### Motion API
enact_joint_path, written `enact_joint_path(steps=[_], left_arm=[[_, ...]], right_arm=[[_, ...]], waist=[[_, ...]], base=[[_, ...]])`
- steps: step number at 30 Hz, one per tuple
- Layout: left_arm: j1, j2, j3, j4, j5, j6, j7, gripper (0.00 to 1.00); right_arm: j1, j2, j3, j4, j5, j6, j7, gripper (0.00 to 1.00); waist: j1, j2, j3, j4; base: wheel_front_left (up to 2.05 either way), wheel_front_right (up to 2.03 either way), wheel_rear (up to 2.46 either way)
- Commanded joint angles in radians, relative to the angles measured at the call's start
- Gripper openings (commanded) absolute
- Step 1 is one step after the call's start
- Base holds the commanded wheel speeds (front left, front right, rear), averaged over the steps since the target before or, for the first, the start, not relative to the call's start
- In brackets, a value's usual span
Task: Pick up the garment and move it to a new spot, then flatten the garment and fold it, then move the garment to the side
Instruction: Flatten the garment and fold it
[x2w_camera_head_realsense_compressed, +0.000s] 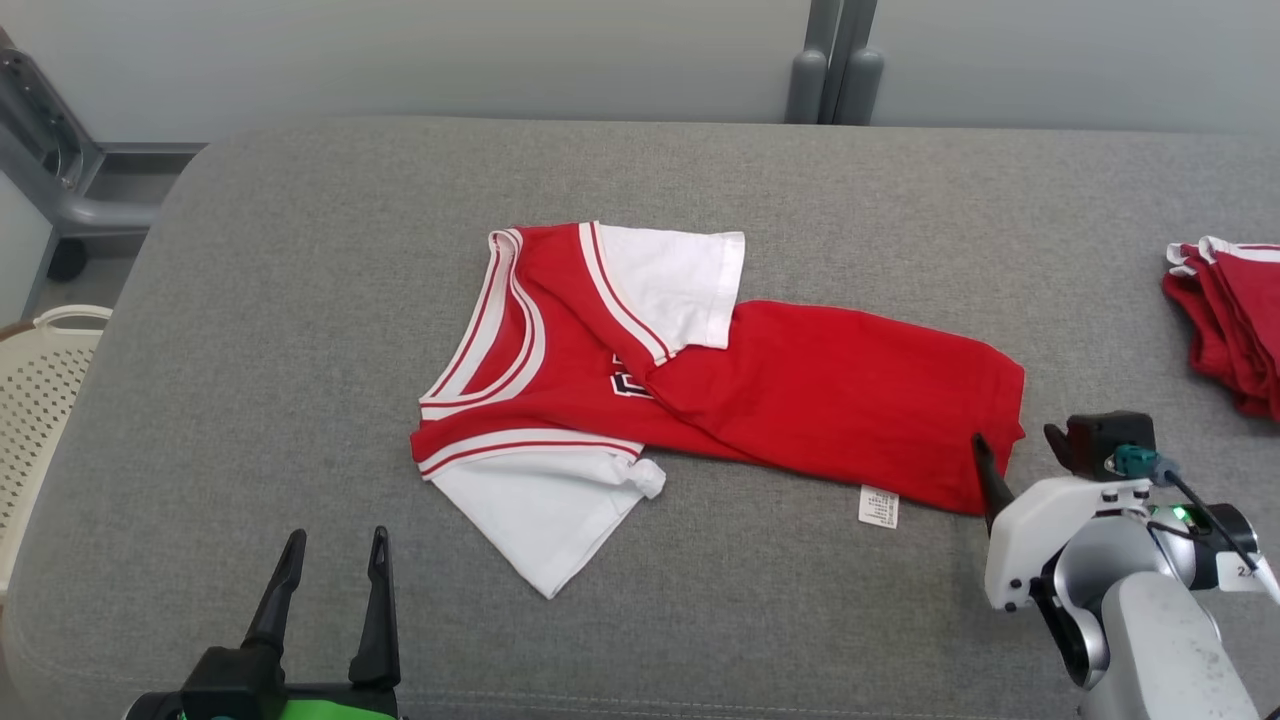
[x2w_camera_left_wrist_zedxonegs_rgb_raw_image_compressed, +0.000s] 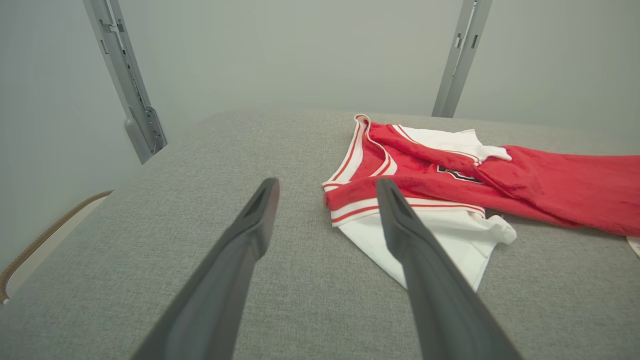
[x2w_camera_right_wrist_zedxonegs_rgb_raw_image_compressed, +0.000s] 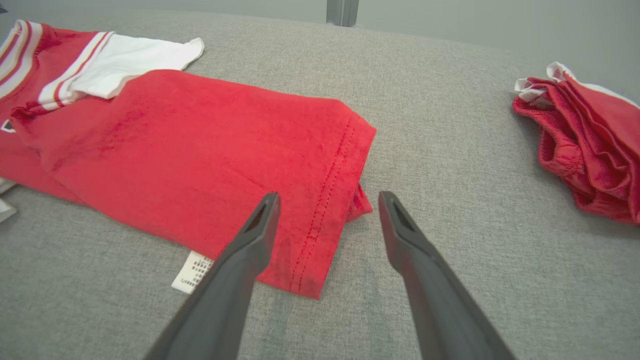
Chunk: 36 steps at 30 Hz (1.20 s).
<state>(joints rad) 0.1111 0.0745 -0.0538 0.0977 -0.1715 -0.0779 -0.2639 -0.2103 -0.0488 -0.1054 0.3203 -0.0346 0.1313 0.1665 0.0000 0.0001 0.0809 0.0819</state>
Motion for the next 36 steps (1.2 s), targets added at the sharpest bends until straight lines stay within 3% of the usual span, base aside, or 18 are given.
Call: enact_joint_path(steps=[1,11,12,15,17,24,30,36], left_arm=[[-0.019,-0.003,0.005,0.001,0.009,-0.006,0.000,1.00],[-0.044,-0.013,0.014,0.012,0.027,-0.020,0.000,1.00],[-0.044,-0.014,0.014,0.013,0.027,-0.022,0.000,1.00],[-0.046,-0.015,0.017,0.018,0.028,-0.027,0.000,1.00],[-0.046,-0.017,0.019,0.020,0.028,-0.027,0.000,1.00],[-0.048,-0.020,0.026,0.024,0.031,-0.030,0.000,1.00],[-0.061,-0.021,0.025,0.017,0.035,-0.036,0.000,1.00],[-0.090,-0.022,0.008,0.016,0.041,-0.042,0.000,1.00]], right_arm=[[-0.026,-0.004,-0.015,0.015,0.001,-0.001,0.009,1.00],[-0.107,-0.003,-0.043,0.108,-0.003,-0.001,0.006,1.00],[-0.109,-0.003,-0.042,0.116,-0.002,-0.001,0.005,0.90],[-0.117,-0.003,-0.036,0.135,-0.005,-0.001,-0.004,0.26],[-0.122,-0.003,-0.034,0.143,-0.006,-0.001,-0.011,0.00],[-0.153,-0.003,-0.036,0.138,-0.003,-0.001,-0.039,0.00],[-0.284,-0.006,-0.063,0.128,-0.029,-0.001,-0.009,0.00],[-0.465,-0.073,-0.101,0.219,-0.026,-0.001,0.020,0.00]], waist=[[0.0000,-0.0001,0.013,0.004],[0.0000,-0.0001,0.040,0.026],[0.0000,-0.0001,0.041,0.029],[0.0000,-0.0001,0.045,0.033],[0.0000,-0.0001,0.047,0.034],[0.0000,-0.0001,0.049,0.034],[0.0000,-0.0001,0.075,0.040],[0.0000,-0.0001,0.117,0.082]], base=[[0.00,0.00,0.00],[0.00,0.00,0.00],[0.00,0.00,0.00],[0.00,0.00,0.00],[0.00,0.00,0.00],[0.00,0.00,0.00],[0.00,0.00,0.00],[0.00,0.00,0.00]])
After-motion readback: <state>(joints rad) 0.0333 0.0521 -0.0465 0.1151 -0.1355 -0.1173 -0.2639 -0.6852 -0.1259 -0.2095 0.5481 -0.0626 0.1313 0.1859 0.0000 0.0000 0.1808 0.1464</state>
